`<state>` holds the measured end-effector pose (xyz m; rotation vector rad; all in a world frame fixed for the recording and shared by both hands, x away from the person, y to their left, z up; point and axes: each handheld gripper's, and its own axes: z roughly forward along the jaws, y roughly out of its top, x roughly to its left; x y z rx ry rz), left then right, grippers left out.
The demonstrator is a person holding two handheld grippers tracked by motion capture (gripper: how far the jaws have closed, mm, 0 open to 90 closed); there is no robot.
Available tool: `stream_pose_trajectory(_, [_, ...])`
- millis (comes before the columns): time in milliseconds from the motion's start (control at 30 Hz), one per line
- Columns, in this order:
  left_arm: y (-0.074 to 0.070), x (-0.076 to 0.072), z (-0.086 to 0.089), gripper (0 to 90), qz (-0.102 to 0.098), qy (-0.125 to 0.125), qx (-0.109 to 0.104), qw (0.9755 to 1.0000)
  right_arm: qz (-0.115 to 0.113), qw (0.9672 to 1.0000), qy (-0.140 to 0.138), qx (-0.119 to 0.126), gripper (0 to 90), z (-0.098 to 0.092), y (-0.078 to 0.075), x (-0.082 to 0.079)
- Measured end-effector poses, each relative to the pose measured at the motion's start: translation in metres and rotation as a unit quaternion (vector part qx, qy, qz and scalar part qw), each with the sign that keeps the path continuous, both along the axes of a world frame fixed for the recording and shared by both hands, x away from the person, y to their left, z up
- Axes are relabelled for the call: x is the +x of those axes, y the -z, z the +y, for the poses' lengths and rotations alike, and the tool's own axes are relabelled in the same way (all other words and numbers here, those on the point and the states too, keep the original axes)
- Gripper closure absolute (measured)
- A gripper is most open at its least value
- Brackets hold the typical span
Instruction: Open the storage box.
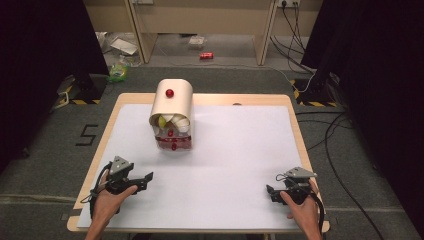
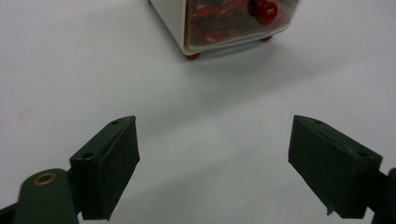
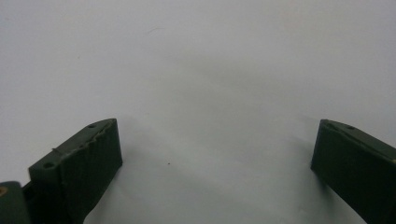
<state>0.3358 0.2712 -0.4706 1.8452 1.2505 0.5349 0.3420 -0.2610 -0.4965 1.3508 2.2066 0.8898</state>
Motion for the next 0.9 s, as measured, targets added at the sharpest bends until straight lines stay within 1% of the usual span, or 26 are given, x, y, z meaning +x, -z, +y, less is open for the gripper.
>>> stream_pose_trajectory(33, [-0.005,0.002,-0.002,16.1,-0.007,0.006,-0.004,0.9999,0.000,1.0000,0.000,0.000,2.0,0.000,0.000,0.000])
stream_pose_trajectory(100, [-0.007,0.003,-0.004,16.2,-0.010,0.010,-0.008,0.9999,0.000,1.0000,0.000,0.000,2.0,0.000,0.000,0.000])
stream_pose_trajectory(167, [-0.015,0.006,-0.009,17.2,-0.018,0.023,-0.014,0.9995,0.000,1.0000,0.000,0.000,2.0,0.000,0.000,0.000])
stream_pose_trajectory(267, [-0.019,0.009,-0.013,17.9,-0.024,0.031,-0.011,0.9992,0.000,1.0000,0.000,0.000,2.0,0.000,0.000,0.000])
stream_pose_trajectory(333, [-0.023,0.011,-0.016,20.1,-0.030,0.038,-0.008,0.9988,0.000,1.0000,0.000,0.001,2.0,0.000,0.000,0.000])
stream_pose_trajectory(367, [-0.026,0.013,-0.019,21.5,-0.034,0.044,-0.010,0.9984,0.000,1.0000,0.000,0.001,2.0,0.000,0.000,0.000])
stream_pose_trajectory(433, [-0.028,0.014,-0.021,24.3,-0.035,0.047,-0.012,0.9982,0.000,1.0000,0.000,0.001,2.0,0.000,0.000,0.000])
stream_pose_trajectory(467, [-0.030,0.014,-0.022,24.3,-0.038,0.049,-0.015,0.9980,0.000,1.0000,0.000,0.001,2.0,0.000,0.000,0.000])
stream_pose_trajectory(500, [-0.033,0.016,-0.024,27.5,-0.043,0.053,-0.019,0.9975,0.000,1.0000,0.000,0.000,2.0,0.000,0.000,0.000])
stream_pose_trajectory(533, [-0.033,0.016,-0.024,29.2,-0.043,0.053,-0.019,0.9975,0.000,1.0000,0.000,0.000,2.0,0.000,0.000,0.000])
stream_pose_trajectory(567, [-0.037,0.018,-0.026,30.6,-0.048,0.055,-0.018,0.9972,0.000,1.0000,0.000,0.001,1.9,0.000,0.000,0.000])
stream_pose_trajectory(633, [-0.039,0.019,-0.027,31.8,-0.049,0.057,-0.017,0.9970,0.000,1.0000,0.000,0.001,1.9,0.000,0.000,0.000])
stream_pose_trajectory(700, [-0.043,0.020,-0.030,34.9,-0.053,0.060,-0.010,0.9968,0.000,1.0000,0.000,0.001,1.9,0.000,0.000,0.000])
stream_pose_trajectory(767, [-0.049,0.021,-0.033,38.8,-0.062,0.064,-0.007,0.9960,0.001,1.0000,0.000,0.001,1.9,0.000,0.000,0.000])
stream_pose_trajectory(800, [-0.049,0.021,-0.033,39.5,-0.062,0.064,-0.007,0.9960,0.001,1.0000,0.000,0.001,1.9,0.000,0.000,0.000])
stream_pose_trajectory(867, [-0.053,0.022,-0.037,40.3,-0.071,0.068,-0.005,0.9951,0.000,1.0000,0.000,0.001,1.9,0.000,0.000,0.000])
stream_pose_trajectory(900, [-0.058,0.023,-0.039,41.8,-0.082,0.070,0.003,0.9942,0.000,1.0000,0.000,0.001,1.9,0.000,0.000,0.000])
